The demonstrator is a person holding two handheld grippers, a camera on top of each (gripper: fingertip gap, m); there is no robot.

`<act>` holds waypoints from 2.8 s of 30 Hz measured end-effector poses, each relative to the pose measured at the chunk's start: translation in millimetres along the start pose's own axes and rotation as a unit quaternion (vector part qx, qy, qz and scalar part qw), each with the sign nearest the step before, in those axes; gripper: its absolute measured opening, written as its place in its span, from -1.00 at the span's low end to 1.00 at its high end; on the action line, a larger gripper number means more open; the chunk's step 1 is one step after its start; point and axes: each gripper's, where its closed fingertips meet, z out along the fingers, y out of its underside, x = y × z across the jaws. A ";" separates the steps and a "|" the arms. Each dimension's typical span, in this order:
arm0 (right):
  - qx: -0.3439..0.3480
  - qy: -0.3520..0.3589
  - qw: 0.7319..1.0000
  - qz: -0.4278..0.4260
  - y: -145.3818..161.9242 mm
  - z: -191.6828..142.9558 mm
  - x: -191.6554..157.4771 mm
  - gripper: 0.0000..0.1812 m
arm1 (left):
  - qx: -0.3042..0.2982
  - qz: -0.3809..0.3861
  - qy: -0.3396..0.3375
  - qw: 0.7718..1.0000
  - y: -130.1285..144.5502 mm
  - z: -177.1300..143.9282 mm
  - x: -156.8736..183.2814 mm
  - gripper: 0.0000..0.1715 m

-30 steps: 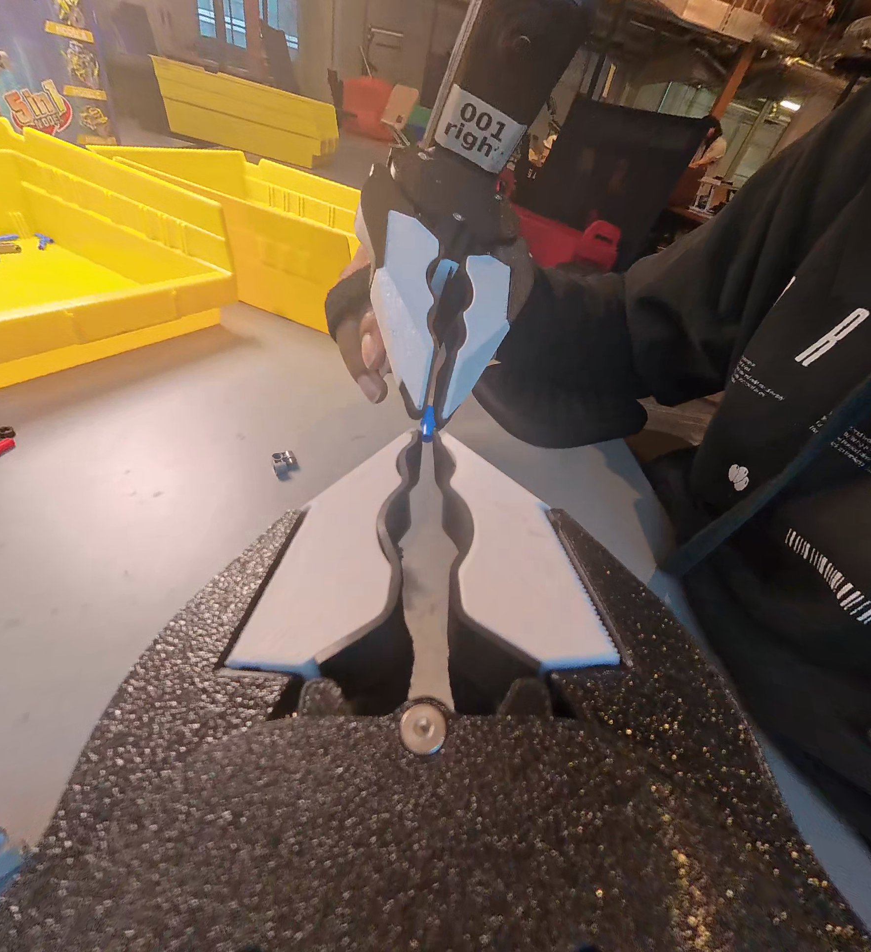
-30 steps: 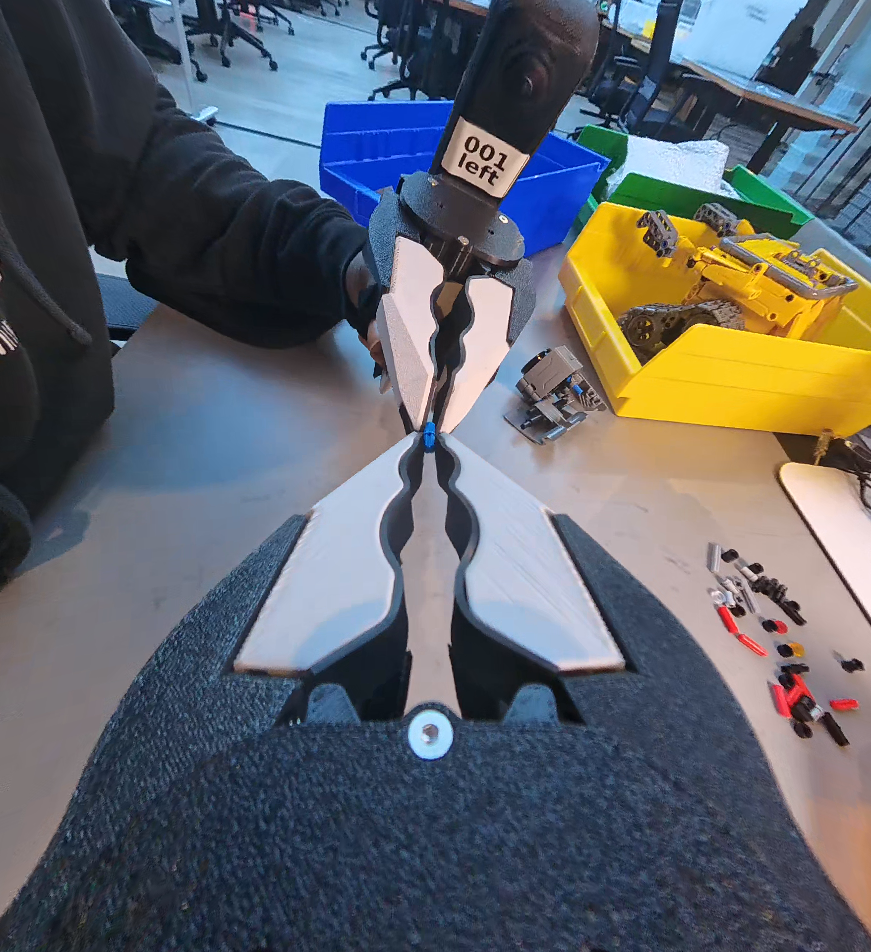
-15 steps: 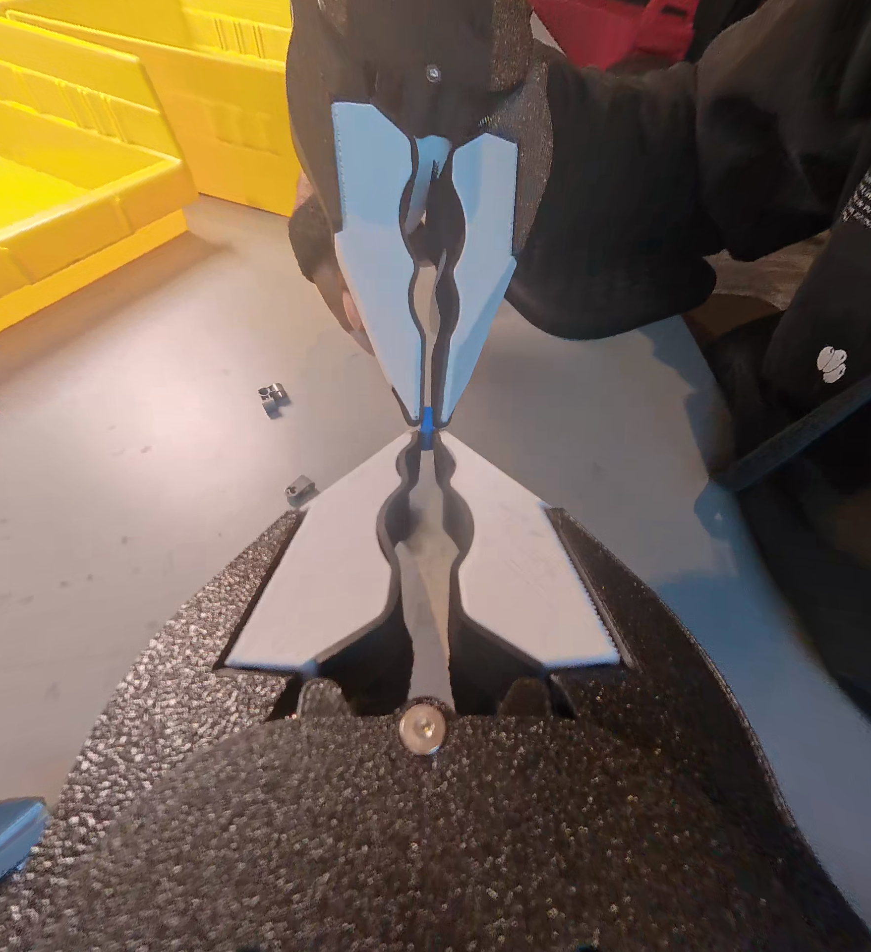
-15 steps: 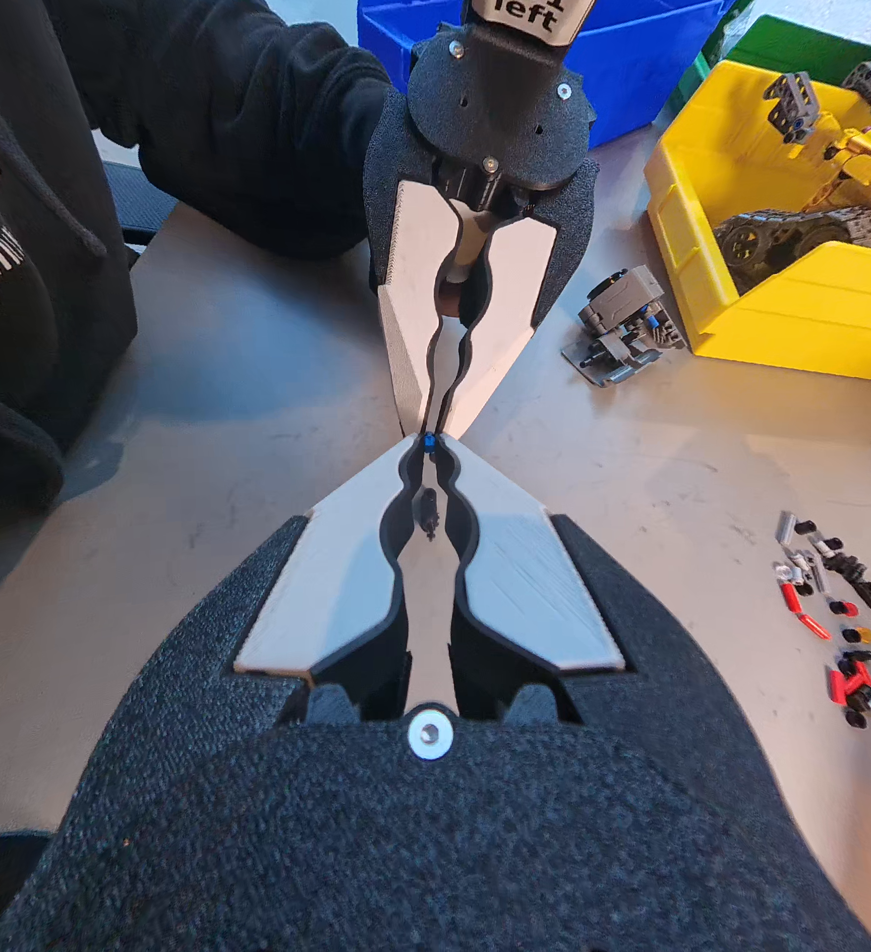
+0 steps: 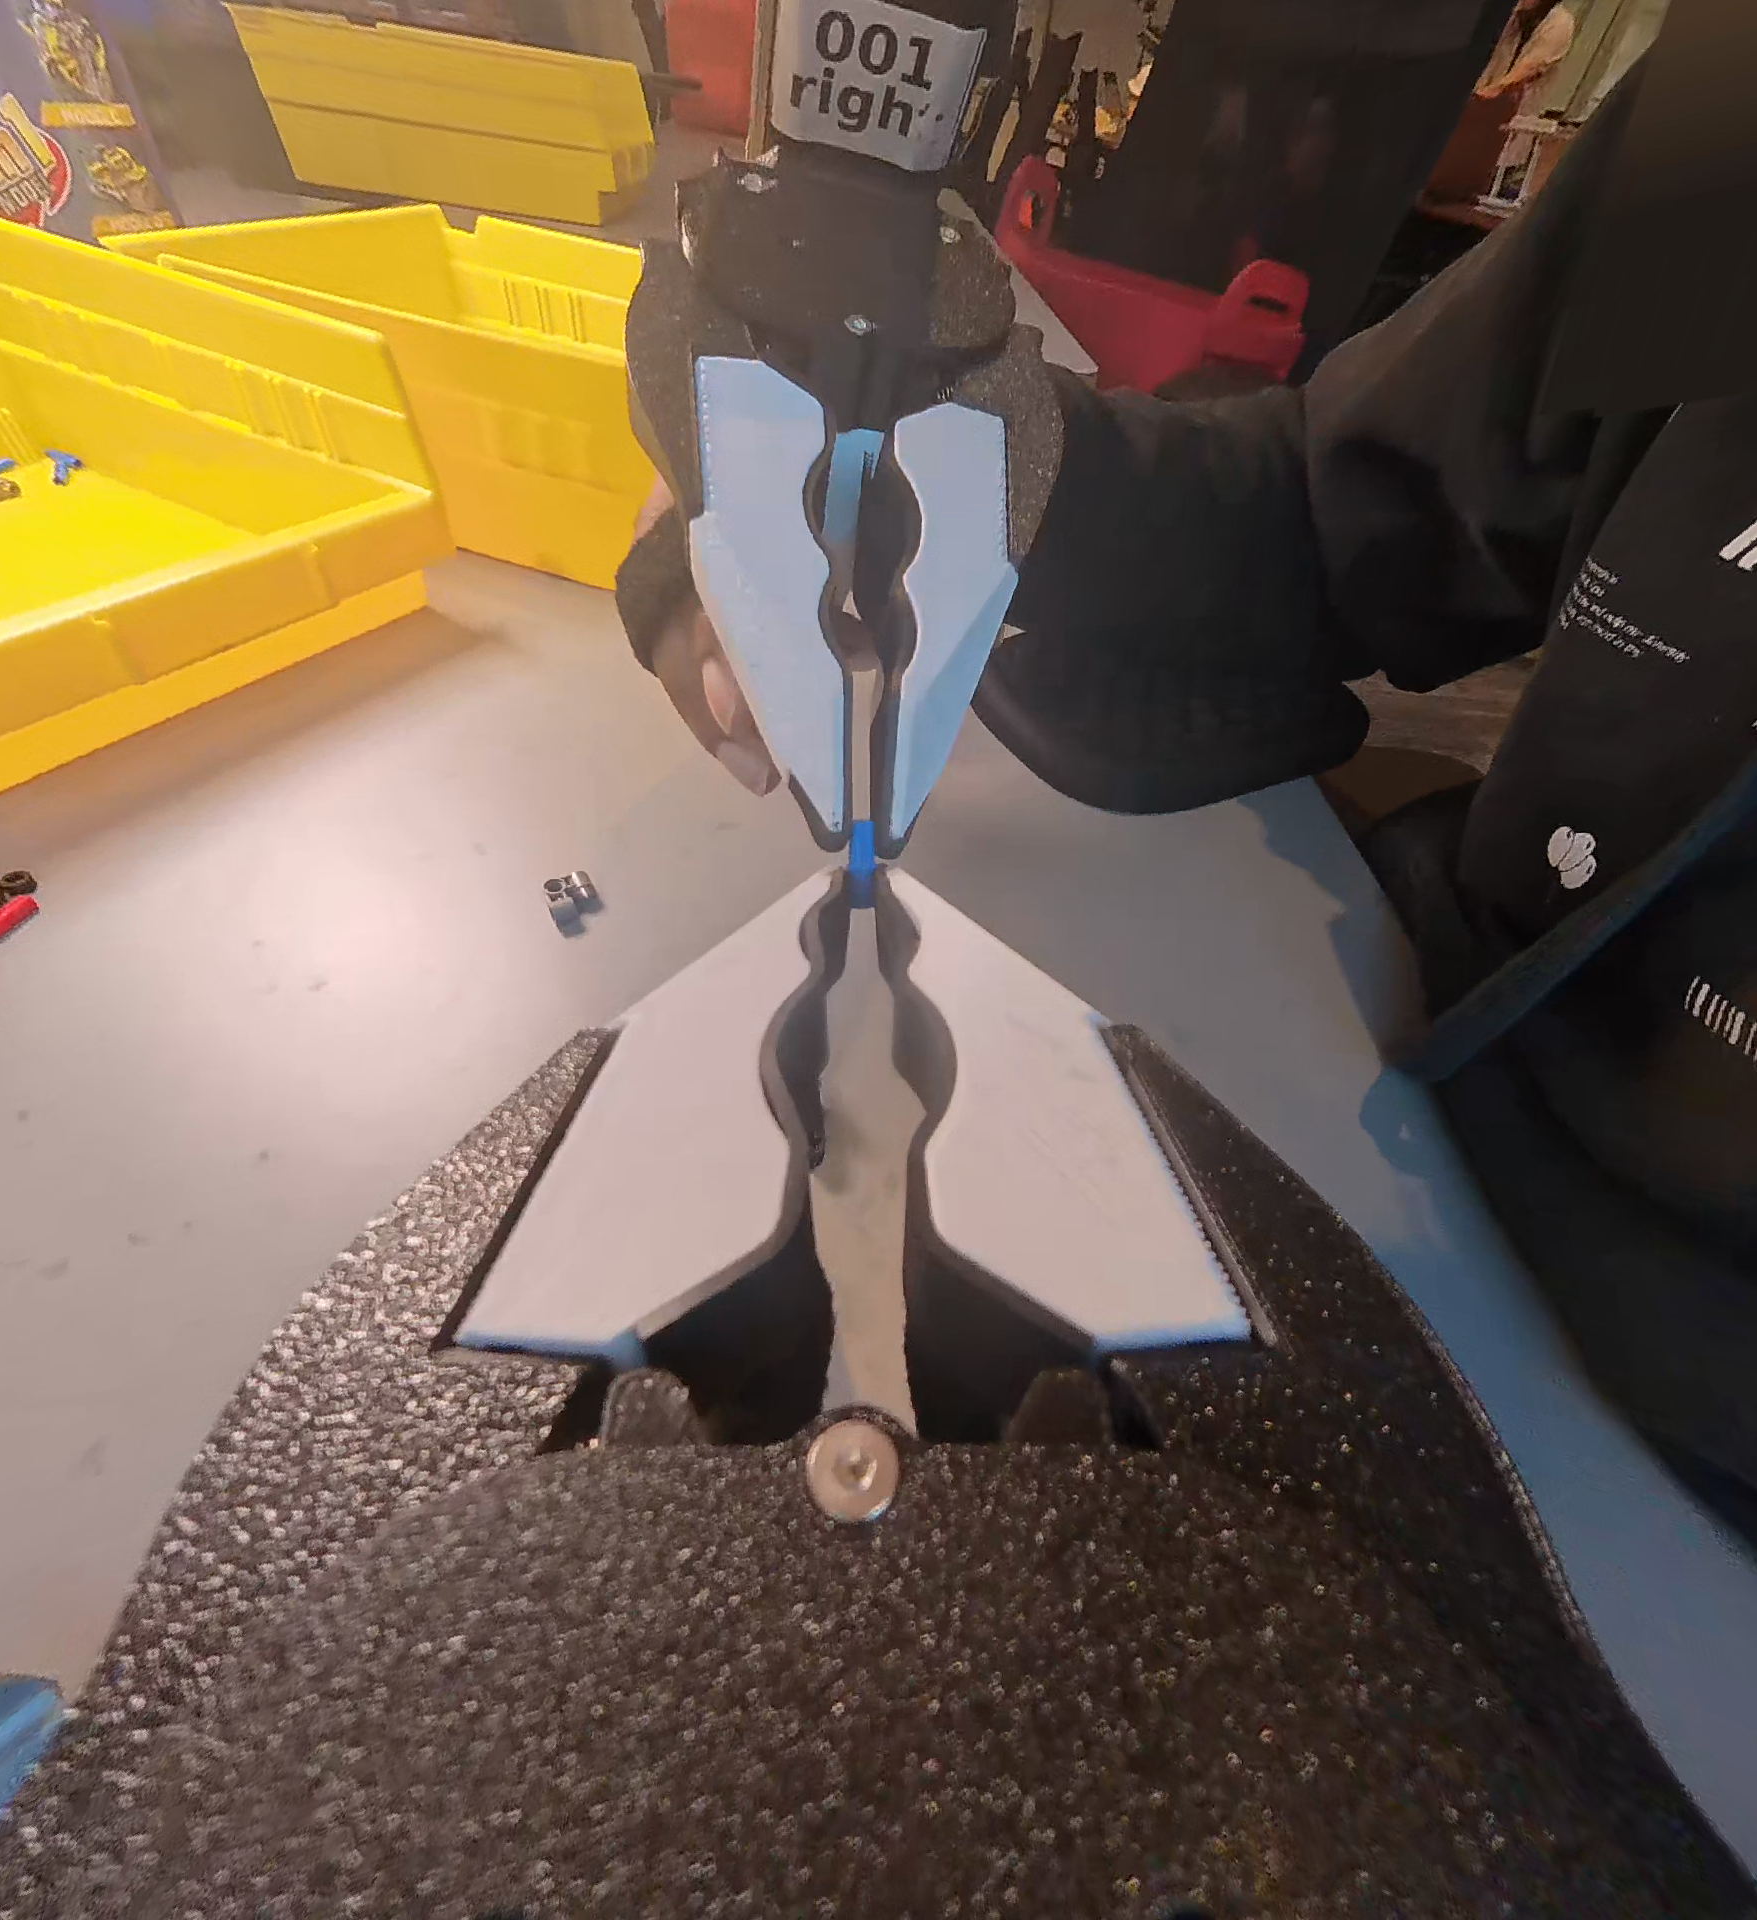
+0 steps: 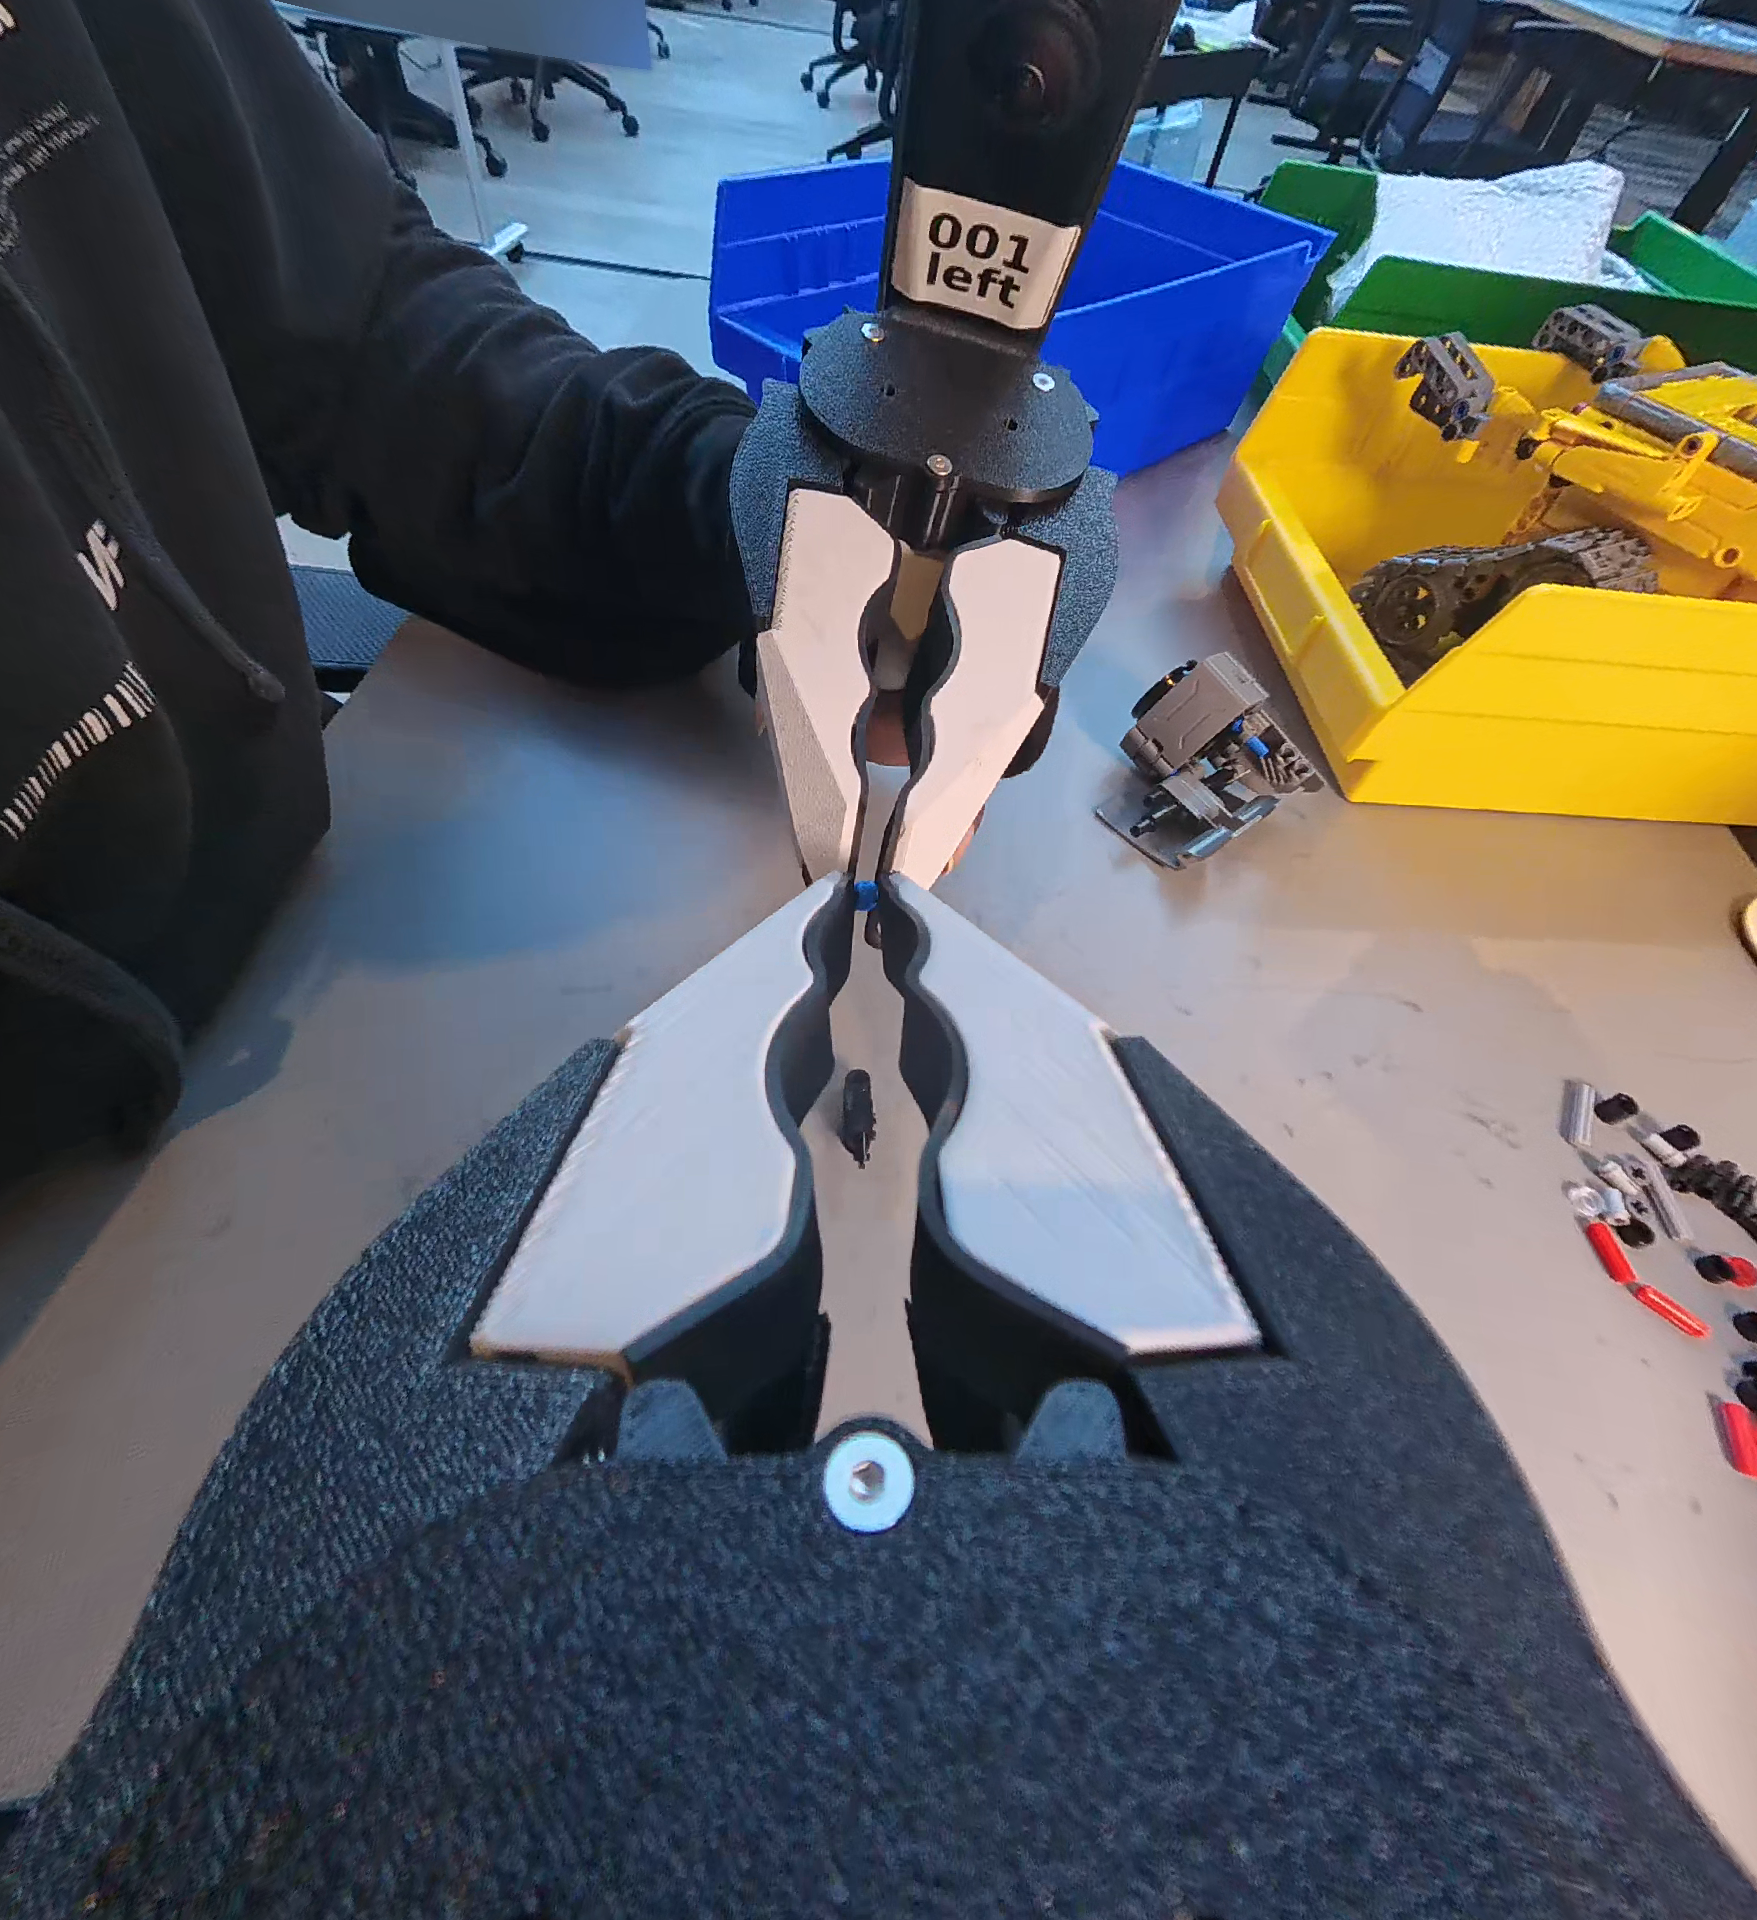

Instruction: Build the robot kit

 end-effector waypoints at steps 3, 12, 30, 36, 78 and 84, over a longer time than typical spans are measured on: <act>0.001 -0.001 1.000 0.000 -0.8 -0.7 -0.5 -0.95 | 0.004 0.004 -0.001 1.000 -1.4 0.0 0.5 -0.96; -0.047 -0.052 0.997 -0.044 7.1 1.0 -18.1 -0.96 | -0.018 -0.018 0.055 0.998 7.8 4.6 16.4 -0.95; -0.140 -0.040 0.989 -0.007 49.3 7.3 -9.1 -0.82 | -0.054 -0.004 -0.003 0.999 21.0 -14.1 -11.2 -0.96; -0.203 -0.030 0.979 0.005 81.4 33.2 -1.8 -0.81 | -0.059 -0.003 -0.027 0.998 23.5 -20.0 -21.3 -0.96; 0.040 -0.019 0.991 0.127 10.0 6.0 19.4 -0.92 | -0.052 -0.023 -0.045 0.997 14.6 -8.7 -21.2 -0.96; 0.044 -0.017 0.990 0.134 10.0 5.3 21.3 -0.92 | -0.053 -0.015 -0.056 0.997 14.3 -7.2 -22.2 -0.96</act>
